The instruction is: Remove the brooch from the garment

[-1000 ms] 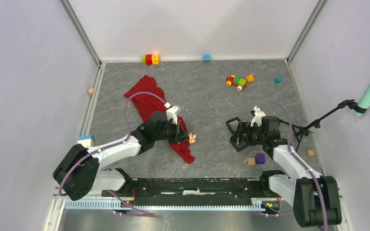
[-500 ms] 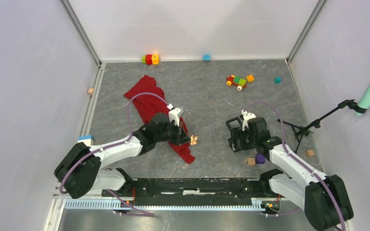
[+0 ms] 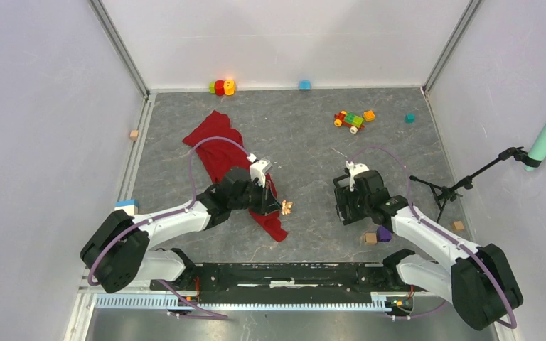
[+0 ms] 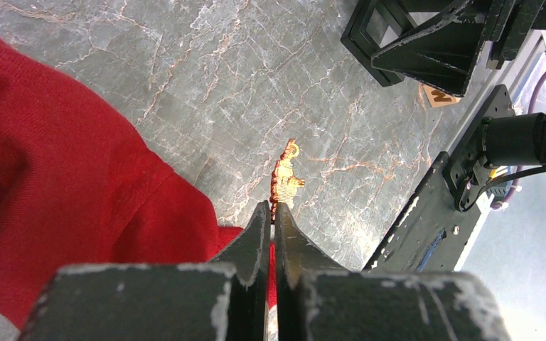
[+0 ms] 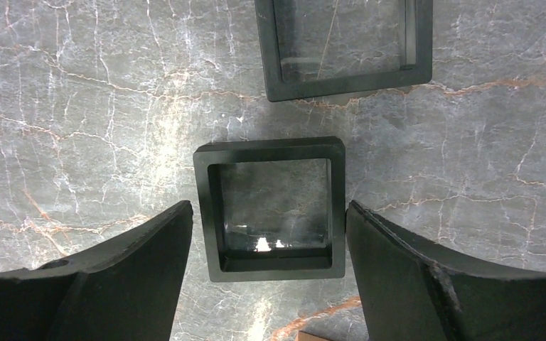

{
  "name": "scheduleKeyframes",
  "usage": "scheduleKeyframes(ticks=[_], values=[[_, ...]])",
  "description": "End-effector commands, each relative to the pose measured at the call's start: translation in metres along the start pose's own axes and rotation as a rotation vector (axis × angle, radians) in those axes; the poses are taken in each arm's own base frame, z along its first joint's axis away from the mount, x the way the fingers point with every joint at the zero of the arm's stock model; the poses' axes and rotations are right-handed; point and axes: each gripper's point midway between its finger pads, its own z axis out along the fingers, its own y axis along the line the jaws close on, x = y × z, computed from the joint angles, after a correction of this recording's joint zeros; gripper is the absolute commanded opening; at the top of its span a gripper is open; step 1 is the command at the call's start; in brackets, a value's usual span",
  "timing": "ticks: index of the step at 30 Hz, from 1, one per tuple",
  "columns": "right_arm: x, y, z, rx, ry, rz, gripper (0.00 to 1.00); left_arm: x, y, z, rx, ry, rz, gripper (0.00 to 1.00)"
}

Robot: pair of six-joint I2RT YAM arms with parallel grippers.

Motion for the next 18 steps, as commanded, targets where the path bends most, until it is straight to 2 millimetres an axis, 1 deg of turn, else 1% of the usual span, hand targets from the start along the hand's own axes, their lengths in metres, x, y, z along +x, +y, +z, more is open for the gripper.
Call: scheduleKeyframes(ticks=[1,6,9,12,15,18], values=[[-0.019,0.0,-0.002,0.02,-0.038,-0.016,0.82,-0.016,-0.007,0.002,0.028,-0.05,0.07,0.02],[-0.02,0.001,-0.001,0.022,-0.035,-0.022,0.81,-0.016,-0.007,0.003,0.026,-0.048,0.071,0.02],[-0.022,0.002,-0.002,0.018,-0.042,-0.021,0.73,-0.016,-0.007,0.003,0.026,-0.047,0.072,0.02],[-0.028,0.008,-0.006,-0.011,-0.065,-0.003,0.72,-0.016,-0.008,0.002,0.03,-0.046,0.072,0.02],[-0.039,0.026,-0.013,-0.104,-0.104,0.028,0.7,-0.016,-0.011,0.001,0.04,-0.048,0.076,0.02],[-0.049,0.053,-0.023,-0.251,-0.153,0.093,0.67,-0.016,-0.017,-0.001,0.056,-0.05,0.084,0.02]])
